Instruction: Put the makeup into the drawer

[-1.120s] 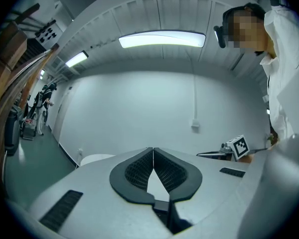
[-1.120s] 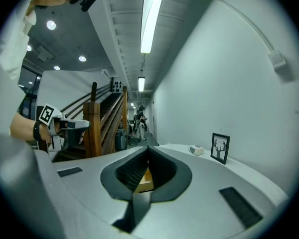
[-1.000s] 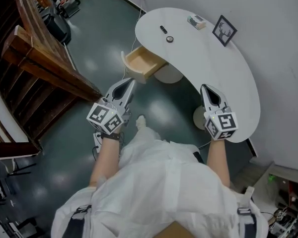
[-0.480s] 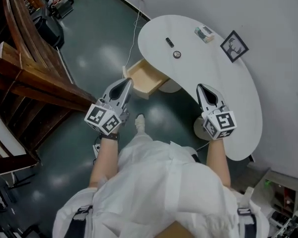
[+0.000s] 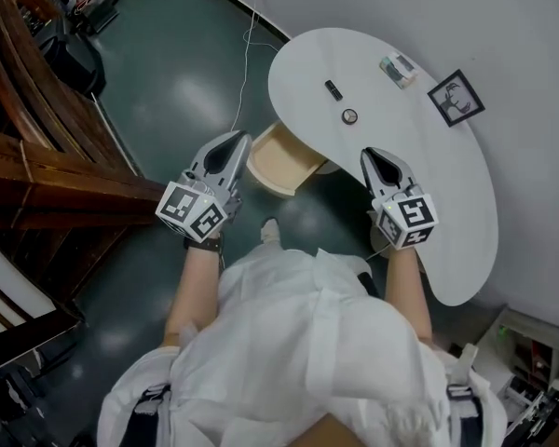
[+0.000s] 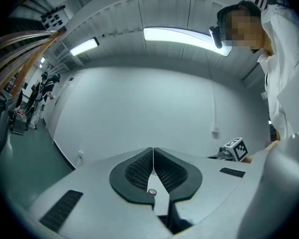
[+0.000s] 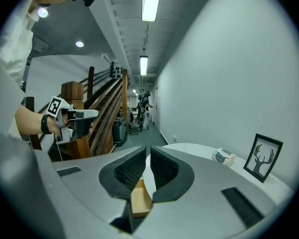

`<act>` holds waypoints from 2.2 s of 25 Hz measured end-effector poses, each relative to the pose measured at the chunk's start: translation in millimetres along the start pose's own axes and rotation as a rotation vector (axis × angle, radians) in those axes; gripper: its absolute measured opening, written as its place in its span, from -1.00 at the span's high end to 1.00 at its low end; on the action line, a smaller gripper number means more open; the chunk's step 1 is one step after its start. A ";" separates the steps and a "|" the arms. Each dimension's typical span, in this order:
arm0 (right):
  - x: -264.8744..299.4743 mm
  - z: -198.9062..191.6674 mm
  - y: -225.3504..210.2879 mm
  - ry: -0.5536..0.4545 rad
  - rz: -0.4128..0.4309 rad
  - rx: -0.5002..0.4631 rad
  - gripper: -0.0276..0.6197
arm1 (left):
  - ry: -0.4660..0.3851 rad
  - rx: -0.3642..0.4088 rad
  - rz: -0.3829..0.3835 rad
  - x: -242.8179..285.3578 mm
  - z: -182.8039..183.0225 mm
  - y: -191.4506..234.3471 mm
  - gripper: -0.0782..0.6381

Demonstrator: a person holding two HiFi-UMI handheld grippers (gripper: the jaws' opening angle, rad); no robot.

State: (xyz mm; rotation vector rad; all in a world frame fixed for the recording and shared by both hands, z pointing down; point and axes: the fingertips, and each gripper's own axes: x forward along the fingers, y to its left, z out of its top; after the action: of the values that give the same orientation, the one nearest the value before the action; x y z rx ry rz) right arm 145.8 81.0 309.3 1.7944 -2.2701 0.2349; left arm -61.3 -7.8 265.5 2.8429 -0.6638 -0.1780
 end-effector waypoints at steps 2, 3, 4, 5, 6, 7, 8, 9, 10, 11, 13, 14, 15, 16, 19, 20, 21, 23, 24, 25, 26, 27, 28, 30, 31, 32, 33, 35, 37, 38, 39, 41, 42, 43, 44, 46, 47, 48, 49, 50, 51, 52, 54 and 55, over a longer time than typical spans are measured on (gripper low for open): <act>15.0 3.7 2.3 0.006 -0.006 0.004 0.88 | 0.008 0.003 -0.014 2.2 2.9 13.6 0.73; 22.5 6.0 4.1 0.006 -0.007 0.002 0.88 | 0.010 0.003 -0.016 3.0 3.7 20.9 0.73; 30.3 7.9 6.1 0.006 -0.005 -0.004 0.88 | 0.011 0.001 -0.014 3.9 3.9 28.6 0.73; 38.1 8.8 8.1 0.010 -0.003 -0.011 0.88 | 0.011 -0.003 -0.010 4.9 3.2 36.1 0.73; 45.4 8.2 9.9 0.018 0.001 -0.019 0.88 | 0.012 -0.008 -0.006 6.3 1.6 42.3 0.73; 51.8 6.2 11.0 0.031 0.004 -0.027 0.88 | 0.014 -0.013 -0.006 7.7 -0.9 46.8 0.73; 57.1 3.2 11.4 0.048 0.006 -0.032 0.88 | 0.018 -0.018 -0.009 9.2 -4.0 49.7 0.73; 61.8 0.3 11.1 0.066 0.007 -0.035 0.88 | 0.023 -0.022 -0.013 10.6 -7.0 51.7 0.73; 66.0 -2.1 10.0 0.084 0.006 -0.039 0.87 | 0.029 -0.026 -0.017 12.2 -9.6 53.5 0.73; 70.2 -3.6 8.4 0.102 0.005 -0.044 0.86 | 0.035 -0.030 -0.020 14.1 -11.8 55.1 0.73; 78.8 -5.4 3.3 0.136 0.006 -0.052 0.82 | 0.045 -0.037 -0.025 19.6 -15.9 57.8 0.73; 83.5 -6.6 -0.5 0.150 0.009 -0.053 0.81 | 0.050 -0.039 -0.027 23.5 -18.3 58.9 0.73; 88.6 -8.2 -5.4 0.160 0.012 -0.053 0.79 | 0.054 -0.040 -0.029 28.3 -20.8 60.2 0.73; 93.8 -9.9 -10.7 0.168 0.015 -0.053 0.78 | 0.058 -0.041 -0.030 33.6 -23.2 61.7 0.73; 109.6 -15.4 -24.5 0.194 0.033 -0.060 0.77 | 0.067 -0.048 -0.016 48.6 -29.1 68.3 0.73; 114.9 -17.3 -28.8 0.203 0.041 -0.065 0.76 | 0.070 -0.051 -0.010 53.8 -30.5 70.8 0.73; 120.5 -19.3 -33.6 0.213 0.049 -0.069 0.76 | 0.075 -0.052 -0.006 59.7 -31.7 73.1 0.73; 132.0 -23.7 -43.7 0.235 0.063 -0.073 0.75 | 0.087 -0.051 -0.006 72.1 -34.3 76.7 0.73; 137.7 -26.4 -48.1 0.246 0.071 -0.072 0.74 | 0.093 -0.051 -0.006 77.8 -35.8 78.0 0.73; 143.1 -29.1 -52.0 0.256 0.080 -0.070 0.73 | 0.098 -0.051 -0.006 83.2 -37.7 79.1 0.73; 148.3 -31.7 -55.7 0.264 0.089 -0.070 0.72 | 0.102 -0.051 -0.006 88.5 -39.8 79.8 0.73; 153.2 -34.5 -59.7 0.272 0.097 -0.071 0.72 | 0.107 -0.053 -0.005 93.8 -42.3 80.3 0.73; 157.9 -37.4 -64.3 0.280 0.102 -0.073 0.72 | 0.113 -0.055 -0.004 99.2 -45.1 80.9 0.73; 167.5 -43.5 -74.2 0.299 0.110 -0.079 0.72 | 0.125 -0.058 -0.003 109.7 -50.9 82.4 0.73; 172.5 -46.6 -78.8 0.310 0.113 -0.083 0.72 | 0.131 -0.059 -0.004 114.4 -53.7 83.5 0.73; 177.6 -50.1 -83.1 0.322 0.116 -0.087 0.72 | 0.136 -0.059 -0.005 118.5 -56.5 84.9 0.73; 182.7 -53.9 -87.1 0.335 0.119 -0.091 0.72 | 0.142 -0.060 -0.004 122.1 -59.1 86.5 0.73; 192.6 -62.4 -95.1 0.361 0.120 -0.099 0.72 | 0.152 -0.065 -0.002 128.8 -64.2 89.6 0.73; 201.9 -70.7 -103.9 0.385 0.120 -0.105 0.71 | 0.161 -0.070 0.001 136.0 -68.8 91.6 0.73; 206.3 -74.9 -107.9 0.398 0.121 -0.107 0.70 | 0.165 -0.072 0.003 139.2 -71.1 92.4 0.73; 210.5 -79.1 -111.4 0.412 0.122 -0.109 0.69 | 0.169 -0.075 0.006 141.9 -73.2 93.4 0.73; 219.1 -87.9 -117.1 0.443 0.125 -0.114 0.66 | 0.176 -0.080 0.011 146.1 -77.4 95.7 0.73; 223.5 -92.6 -119.9 0.457 0.125 -0.117 0.65 | 0.179 -0.083 0.014 148.0 -79.6 96.6 0.73; 227.8 -97.4 -122.7 0.471 0.125 -0.120 0.64 | 0.182 -0.085 0.017 149.8 -81.9 97.6 0.73; 232.2 -102.1 -125.4 0.485 0.124 -0.122 0.63 | 0.186 -0.088 0.020 151.4 -84.2 98.5 0.73; 240.5 -111.7 -130.4 0.513 0.123 -0.128 0.63 | 0.193 -0.092 0.026 154.2 -88.4 100.3 0.73; 244.6 -116.4 -132.9 0.528 0.125 -0.132 0.63 | 0.195 -0.094 0.030 155.6 -90.3 101.2 0.73; 248.5 -120.9 -135.3 0.542 0.126 -0.137 0.62 | 0.197 -0.097 0.034 156.9 -91.9 102.2 0.73; 252.5 -125.0 -137.8 0.556 0.127 -0.143 0.62 | 0.199 -0.100 0.039 158.1 -93.5 103.4 0.73; 256.3 -128.9 -140.2 0.569 0.128 -0.149 0.62 | 0.201 -0.103 0.044 159.2 -95.2 104.6 0.73; 259.9 -132.9 -142.4 0.583 0.130 -0.154 0.62 | 0.204 -0.106 0.048 160.2 -97.1 105.7 0.73; 263.3 -137.3 -144.5 0.598 0.133 -0.159 0.62 | 0.205 -0.108 0.052 161.2 -99.0 106.6 0.73; 268.9 -147.0 -147.8 0.634 0.139 -0.167 0.61 | 0.207 -0.112 0.059 162.5 -102.2 107.9 0.73; 271.1 -151.8 -149.4 0.651 0.140 -0.170 0.60 | 0.208 -0.114 0.062 163.1 -103.5 108.3 0.73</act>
State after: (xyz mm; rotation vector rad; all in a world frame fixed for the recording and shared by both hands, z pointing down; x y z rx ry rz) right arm 244.9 -166.0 528.4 1.2339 -1.8719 0.5421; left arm 55.3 -157.0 380.3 2.6797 -0.6725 0.0861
